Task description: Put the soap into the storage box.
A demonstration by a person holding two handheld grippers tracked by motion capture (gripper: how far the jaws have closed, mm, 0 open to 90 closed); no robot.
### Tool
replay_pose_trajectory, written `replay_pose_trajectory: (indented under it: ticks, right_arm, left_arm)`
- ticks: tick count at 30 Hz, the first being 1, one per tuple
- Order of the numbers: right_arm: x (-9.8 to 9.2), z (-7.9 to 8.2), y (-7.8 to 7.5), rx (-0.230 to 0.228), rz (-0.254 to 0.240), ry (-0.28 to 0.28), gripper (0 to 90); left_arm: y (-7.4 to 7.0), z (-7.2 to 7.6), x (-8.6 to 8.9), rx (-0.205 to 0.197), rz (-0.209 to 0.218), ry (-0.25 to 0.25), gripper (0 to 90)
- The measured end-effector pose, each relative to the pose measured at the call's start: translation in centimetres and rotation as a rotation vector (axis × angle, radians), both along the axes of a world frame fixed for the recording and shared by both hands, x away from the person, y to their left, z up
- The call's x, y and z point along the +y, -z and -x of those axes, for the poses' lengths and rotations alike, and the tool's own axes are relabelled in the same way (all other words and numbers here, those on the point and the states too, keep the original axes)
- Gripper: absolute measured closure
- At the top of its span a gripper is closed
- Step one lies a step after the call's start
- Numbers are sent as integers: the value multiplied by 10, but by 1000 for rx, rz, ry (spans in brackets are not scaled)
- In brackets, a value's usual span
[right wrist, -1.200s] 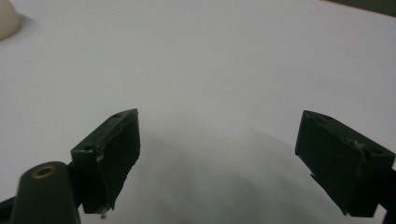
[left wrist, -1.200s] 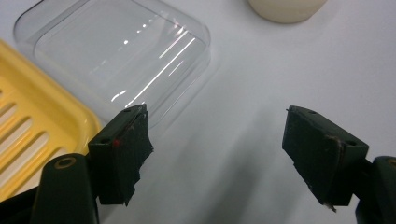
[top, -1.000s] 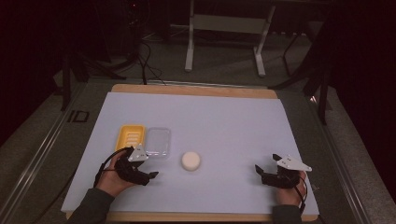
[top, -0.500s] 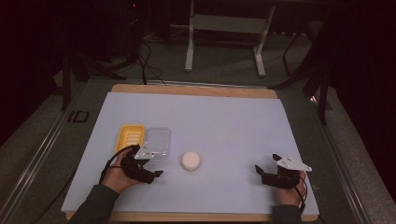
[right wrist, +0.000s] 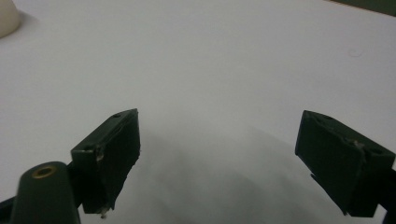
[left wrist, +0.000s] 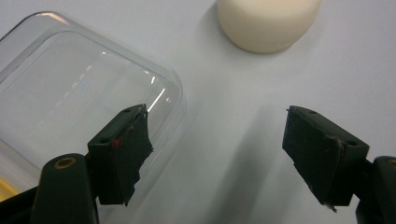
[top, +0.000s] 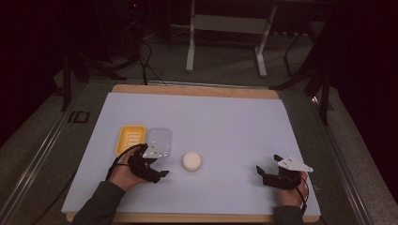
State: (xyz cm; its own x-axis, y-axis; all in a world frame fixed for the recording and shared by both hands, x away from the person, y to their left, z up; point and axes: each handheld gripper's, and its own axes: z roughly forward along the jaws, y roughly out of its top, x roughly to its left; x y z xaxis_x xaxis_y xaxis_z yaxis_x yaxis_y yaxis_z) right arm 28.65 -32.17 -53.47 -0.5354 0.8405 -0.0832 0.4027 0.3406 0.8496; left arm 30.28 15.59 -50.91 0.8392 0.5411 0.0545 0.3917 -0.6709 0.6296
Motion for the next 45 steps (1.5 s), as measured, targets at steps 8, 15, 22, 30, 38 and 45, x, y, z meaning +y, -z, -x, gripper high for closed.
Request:
replay_pose_trajectory:
  ticks: [8,15,22,30,38,45]
  right_arm:
    - [0,0,0,2,3,-2,140]
    - [1,0,0,2,5,-3,140]
    - [1,0,0,3,5,-3,140]
    - [1,0,0,3,10,-3,140]
    - [1,0,0,3,9,-4,140]
    - [1,0,0,3,9,-5,140]
  left_arm:
    - [-1,-5,-11,3,-22,29,234]
    - [-2,-7,-16,4,-20,45,234]
    - [-4,-9,-24,2,-35,63,234]
    - [-4,-12,-34,5,-59,87,234]
    - [-4,-14,-42,9,-74,106,233]
    - [-2,-17,-49,16,-80,119,228]
